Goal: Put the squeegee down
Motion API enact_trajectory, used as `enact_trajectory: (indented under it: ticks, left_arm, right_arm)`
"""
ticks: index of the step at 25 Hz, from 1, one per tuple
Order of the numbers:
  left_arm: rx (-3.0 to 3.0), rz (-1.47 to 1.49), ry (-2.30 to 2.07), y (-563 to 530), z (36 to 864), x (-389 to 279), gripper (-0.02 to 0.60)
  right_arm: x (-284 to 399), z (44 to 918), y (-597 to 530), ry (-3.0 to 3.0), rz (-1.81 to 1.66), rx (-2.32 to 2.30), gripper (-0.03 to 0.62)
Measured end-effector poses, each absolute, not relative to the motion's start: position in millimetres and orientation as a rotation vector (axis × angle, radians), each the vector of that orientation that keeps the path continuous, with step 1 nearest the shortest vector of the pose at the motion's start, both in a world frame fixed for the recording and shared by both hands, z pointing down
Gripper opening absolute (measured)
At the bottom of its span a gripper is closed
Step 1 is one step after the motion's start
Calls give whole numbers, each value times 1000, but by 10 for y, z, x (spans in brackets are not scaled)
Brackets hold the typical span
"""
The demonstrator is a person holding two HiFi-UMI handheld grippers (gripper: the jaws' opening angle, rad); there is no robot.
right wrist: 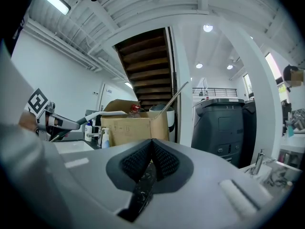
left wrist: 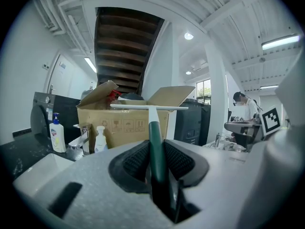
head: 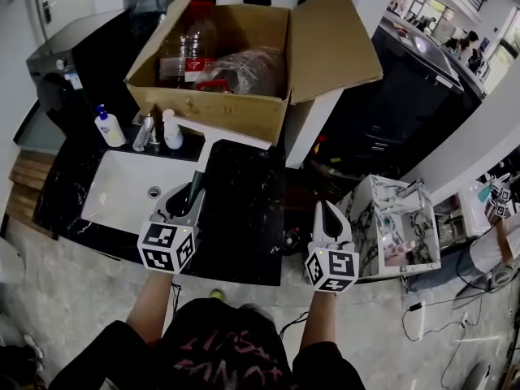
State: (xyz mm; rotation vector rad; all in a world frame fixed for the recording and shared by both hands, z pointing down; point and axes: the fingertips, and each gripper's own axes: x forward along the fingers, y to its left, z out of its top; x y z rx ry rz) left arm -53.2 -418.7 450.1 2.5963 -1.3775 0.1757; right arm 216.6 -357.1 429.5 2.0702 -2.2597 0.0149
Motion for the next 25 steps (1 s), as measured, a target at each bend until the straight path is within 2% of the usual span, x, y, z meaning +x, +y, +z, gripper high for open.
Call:
enact_trajectory:
  ticks: [19,25]
  left_arm:
    - [2538,215,-1451,-4452,4506,-155,97]
    - [2492,260,-1454,-4480,4739,-19,97]
  right_arm:
    - [2527,4269,-3966,-2380,7,1955,9]
    - [2507,4309,-3968,-2419,14,1915,9]
